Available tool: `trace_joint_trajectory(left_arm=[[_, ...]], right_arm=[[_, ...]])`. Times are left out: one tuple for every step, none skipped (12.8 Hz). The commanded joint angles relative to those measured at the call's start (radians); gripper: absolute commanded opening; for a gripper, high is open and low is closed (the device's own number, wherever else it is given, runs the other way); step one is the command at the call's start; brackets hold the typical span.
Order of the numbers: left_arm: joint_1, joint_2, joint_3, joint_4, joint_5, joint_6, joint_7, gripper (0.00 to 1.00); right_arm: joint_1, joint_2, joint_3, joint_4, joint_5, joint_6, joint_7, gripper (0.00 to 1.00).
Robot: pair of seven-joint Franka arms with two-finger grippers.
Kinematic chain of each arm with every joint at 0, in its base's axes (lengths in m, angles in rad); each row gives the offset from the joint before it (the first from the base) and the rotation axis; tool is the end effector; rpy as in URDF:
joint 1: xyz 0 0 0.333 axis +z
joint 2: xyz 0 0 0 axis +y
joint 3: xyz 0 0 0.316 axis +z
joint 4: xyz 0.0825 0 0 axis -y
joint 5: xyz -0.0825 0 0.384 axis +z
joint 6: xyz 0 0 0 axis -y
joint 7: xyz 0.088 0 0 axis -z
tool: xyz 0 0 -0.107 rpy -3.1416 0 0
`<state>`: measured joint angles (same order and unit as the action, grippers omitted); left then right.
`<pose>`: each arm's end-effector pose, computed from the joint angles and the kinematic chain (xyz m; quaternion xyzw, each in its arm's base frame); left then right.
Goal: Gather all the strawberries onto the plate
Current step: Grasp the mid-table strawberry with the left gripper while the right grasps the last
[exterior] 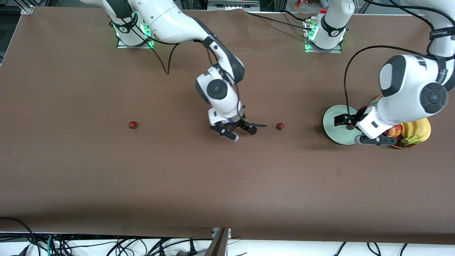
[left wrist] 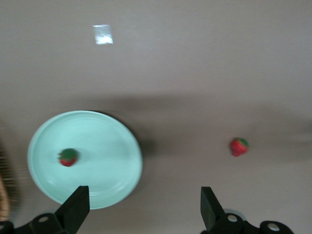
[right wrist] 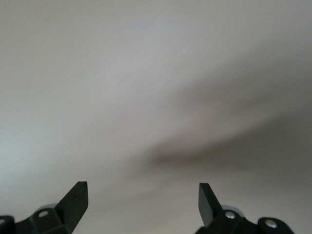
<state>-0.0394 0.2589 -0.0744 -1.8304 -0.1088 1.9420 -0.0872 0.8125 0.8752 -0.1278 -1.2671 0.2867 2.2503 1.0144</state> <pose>0.6021 -0.0738 0.3808 0.9955 0.0107 -0.0788 0.0510 0.5692 0.5082 0.2407 -0.9713 0.2203 0.0134 0.0889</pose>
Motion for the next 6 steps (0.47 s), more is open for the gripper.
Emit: trace_joint_trajectory(left_arm=[[0.001, 0.008, -0.086, -0.036, 0.021, 0.066, -0.133, 1.0], [-0.001, 0.011, -0.135, -0.081, 0.058, 0.131, -0.204, 1.0], [-0.002, 0.016, -0.174, -0.128, 0.089, 0.214, -0.288, 1.0], [-0.013, 0.042, -0.204, -0.153, 0.124, 0.285, -0.361, 1.0], [-0.016, 0.075, -0.232, -0.153, 0.158, 0.317, -0.421, 1.0], [-0.016, 0.106, -0.261, -0.153, 0.193, 0.351, -0.472, 1.0]], right_arm=[[0.004, -0.114, -0.117, -0.093, -0.017, -0.247, -0.219, 1.0], [0.005, -0.152, -0.195, -0.13, -0.018, -0.327, -0.346, 1.0], [0.005, -0.206, -0.266, -0.199, -0.018, -0.36, -0.484, 1.0], [0.005, -0.255, -0.327, -0.301, -0.03, -0.35, -0.607, 1.0], [0.007, -0.301, -0.382, -0.39, -0.067, -0.319, -0.699, 1.0], [0.005, -0.341, -0.424, -0.482, -0.081, -0.273, -0.785, 1.0]])
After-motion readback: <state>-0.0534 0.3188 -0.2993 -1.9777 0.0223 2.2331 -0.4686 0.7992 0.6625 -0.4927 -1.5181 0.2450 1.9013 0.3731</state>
